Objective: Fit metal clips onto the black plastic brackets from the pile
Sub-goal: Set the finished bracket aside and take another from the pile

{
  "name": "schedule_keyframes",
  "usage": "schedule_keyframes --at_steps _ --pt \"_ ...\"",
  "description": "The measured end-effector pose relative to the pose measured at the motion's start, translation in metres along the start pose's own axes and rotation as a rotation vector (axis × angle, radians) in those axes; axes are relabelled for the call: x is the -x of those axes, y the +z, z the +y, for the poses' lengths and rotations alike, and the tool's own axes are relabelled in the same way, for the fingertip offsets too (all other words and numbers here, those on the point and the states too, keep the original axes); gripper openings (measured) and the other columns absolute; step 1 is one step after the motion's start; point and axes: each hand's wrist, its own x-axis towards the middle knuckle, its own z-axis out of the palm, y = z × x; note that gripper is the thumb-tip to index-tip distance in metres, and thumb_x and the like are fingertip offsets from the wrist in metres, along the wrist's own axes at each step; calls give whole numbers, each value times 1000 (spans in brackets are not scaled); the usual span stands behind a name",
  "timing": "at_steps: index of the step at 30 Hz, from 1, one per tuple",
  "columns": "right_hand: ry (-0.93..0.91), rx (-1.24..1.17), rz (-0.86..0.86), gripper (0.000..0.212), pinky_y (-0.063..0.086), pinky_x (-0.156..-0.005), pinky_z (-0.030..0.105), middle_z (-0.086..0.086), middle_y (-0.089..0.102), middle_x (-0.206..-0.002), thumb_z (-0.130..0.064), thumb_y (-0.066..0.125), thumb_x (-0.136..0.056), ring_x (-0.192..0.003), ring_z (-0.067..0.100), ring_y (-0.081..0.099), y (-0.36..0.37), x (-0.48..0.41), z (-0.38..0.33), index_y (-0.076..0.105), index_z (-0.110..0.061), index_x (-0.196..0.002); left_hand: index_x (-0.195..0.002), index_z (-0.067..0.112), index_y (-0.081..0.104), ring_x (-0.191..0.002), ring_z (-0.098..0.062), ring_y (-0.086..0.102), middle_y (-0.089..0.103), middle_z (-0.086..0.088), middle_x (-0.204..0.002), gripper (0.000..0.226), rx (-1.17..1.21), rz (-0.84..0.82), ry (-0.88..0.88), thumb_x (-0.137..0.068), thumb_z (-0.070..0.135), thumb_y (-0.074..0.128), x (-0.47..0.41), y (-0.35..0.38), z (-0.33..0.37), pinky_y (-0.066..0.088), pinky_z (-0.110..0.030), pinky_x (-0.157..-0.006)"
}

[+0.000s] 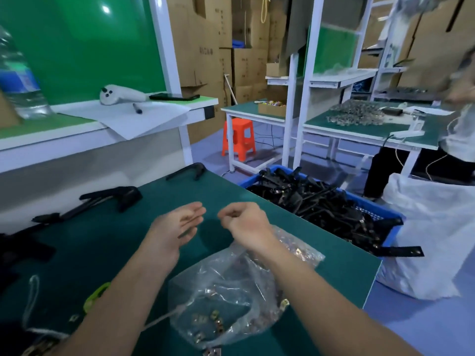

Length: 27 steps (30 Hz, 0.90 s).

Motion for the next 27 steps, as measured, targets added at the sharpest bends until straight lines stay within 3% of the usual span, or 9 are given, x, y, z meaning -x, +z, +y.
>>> schedule_keyframes --at_steps 3,7,12,16,19,22,24,26,27 --pt "-86 -62 -145 18 37 -58 -2 -29 70 -75 -24 68 -79 -76 -15 61 43 10 -28 75 -39 -74 -94 15 79 -94 -13 71 80 -2 -98 21 13 176 109 -91 6 60 23 -49 3 49 -26 -78" --pt "-101 -55 -344 16 39 -60 1 -22 74 -84 -23 70 -81 -82 -8 64 118 21 -59 77 -37 -80 -80 17 82 -92 -15 70 80 1 -91 28 -47 392 207 -87 0 61 61 -134 5 49 -24 -77" --pt "-144 17 -563 26 40 -56 5 -17 71 -101 -23 68 -82 -88 -3 62 216 37 -83 77 -30 -106 -76 39 80 -89 -3 65 77 15 -88 34 -300 669 218 -94 14 65 115 -251 -10 48 -24 -79" --pt "-171 112 -669 32 47 -69 18 -8 64 -113 -23 67 -87 -92 4 61 287 40 -100 66 -28 -119 -83 46 76 -53 -7 60 75 16 -76 33 -608 680 126 -97 19 62 163 -311 -30 45 -21 -51" --pt "-154 154 -699 45 48 -62 23 -8 57 -103 -19 61 -92 -82 6 60 333 37 -115 53 -25 -136 -94 46 75 -81 20 61 68 35 -91 26 -799 540 40 -93 21 68 186 -320 -43 46 -1 -72" --pt "-195 230 -628 53 50 -64 24 -7 61 -99 -19 57 -95 -85 12 64 367 32 -132 43 -17 -146 -114 42 72 -121 8 51 58 33 -123 31 -1060 466 60 -85 30 72 191 -320 -57 35 -4 -98" --pt "-228 263 -518 38 53 -73 33 5 65 -106 -19 55 -96 -92 21 65 386 27 -144 50 -11 -133 -123 43 67 -137 -3 37 48 29 -139 37 -1218 468 50 -86 39 68 190 -317 -62 29 -19 -113" --pt "-221 262 -479 23 52 -67 37 7 65 -94 -30 54 -99 -79 20 63 399 23 -158 57 -10 -110 -123 44 66 -133 -2 37 52 29 -135 34 -1254 468 83 -89 41 63 190 -311 -68 32 -19 -110" --pt "-199 258 -525 31 50 -63 36 5 63 -87 -41 54 -99 -73 20 61 404 24 -163 59 -10 -100 -121 44 66 -127 0 40 57 27 -129 33 -1223 459 94 -89 42 61 189 -307 -71 35 -17 -104"
